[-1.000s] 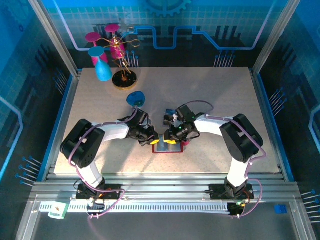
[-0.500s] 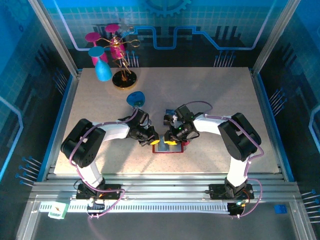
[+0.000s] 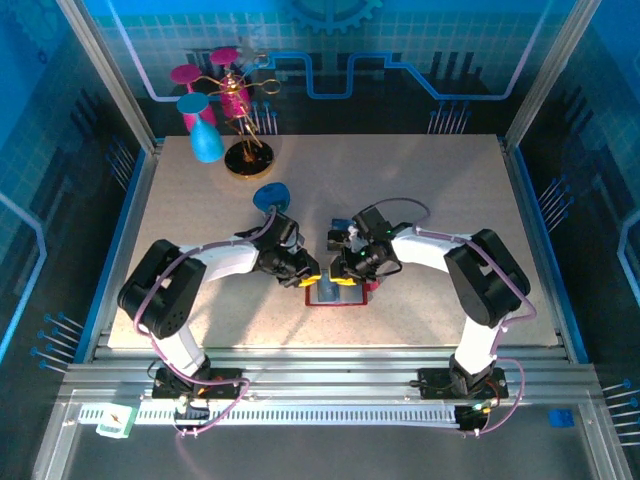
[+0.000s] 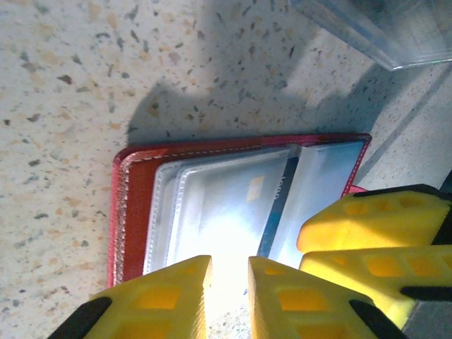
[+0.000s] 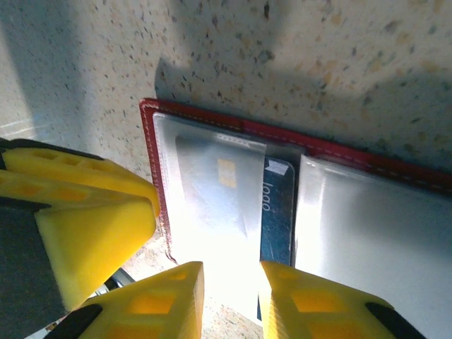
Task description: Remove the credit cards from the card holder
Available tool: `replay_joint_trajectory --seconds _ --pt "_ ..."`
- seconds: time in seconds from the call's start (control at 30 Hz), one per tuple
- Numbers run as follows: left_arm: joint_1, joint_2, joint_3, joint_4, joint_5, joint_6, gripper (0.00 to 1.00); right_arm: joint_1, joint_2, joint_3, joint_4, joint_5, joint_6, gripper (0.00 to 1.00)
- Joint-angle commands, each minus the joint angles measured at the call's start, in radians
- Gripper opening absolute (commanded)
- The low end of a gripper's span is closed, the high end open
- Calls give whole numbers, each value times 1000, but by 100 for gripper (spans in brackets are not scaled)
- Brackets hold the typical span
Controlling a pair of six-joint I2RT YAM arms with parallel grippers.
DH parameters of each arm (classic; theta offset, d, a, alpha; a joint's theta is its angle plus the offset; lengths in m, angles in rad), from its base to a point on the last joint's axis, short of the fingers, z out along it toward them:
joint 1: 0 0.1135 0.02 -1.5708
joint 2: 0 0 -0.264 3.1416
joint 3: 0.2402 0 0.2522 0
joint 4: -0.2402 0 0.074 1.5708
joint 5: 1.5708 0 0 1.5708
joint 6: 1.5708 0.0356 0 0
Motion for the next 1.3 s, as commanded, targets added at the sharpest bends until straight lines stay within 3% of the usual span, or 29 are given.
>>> replay_joint_trajectory --seconds 0.0,0.17,0.33,0.9,1.27 --pt "-26 -12 32 -98 -21 44 18 -23 -11 -15 -8 -29 -10 27" --pt "-56 15 36 -140 -50 56 9 -25 11 -14 -8 -43 -21 27" --pt "-62 31 37 -175 -81 74 6 -25 27 -17 -5 -45 -28 26" --pt "-64 81 42 -190 -76 83 5 -30 61 -72 81 -111 -11 24" --pt "-73 90 42 -207 -88 81 5 -50 -5 -92 70 -93 -6 11"
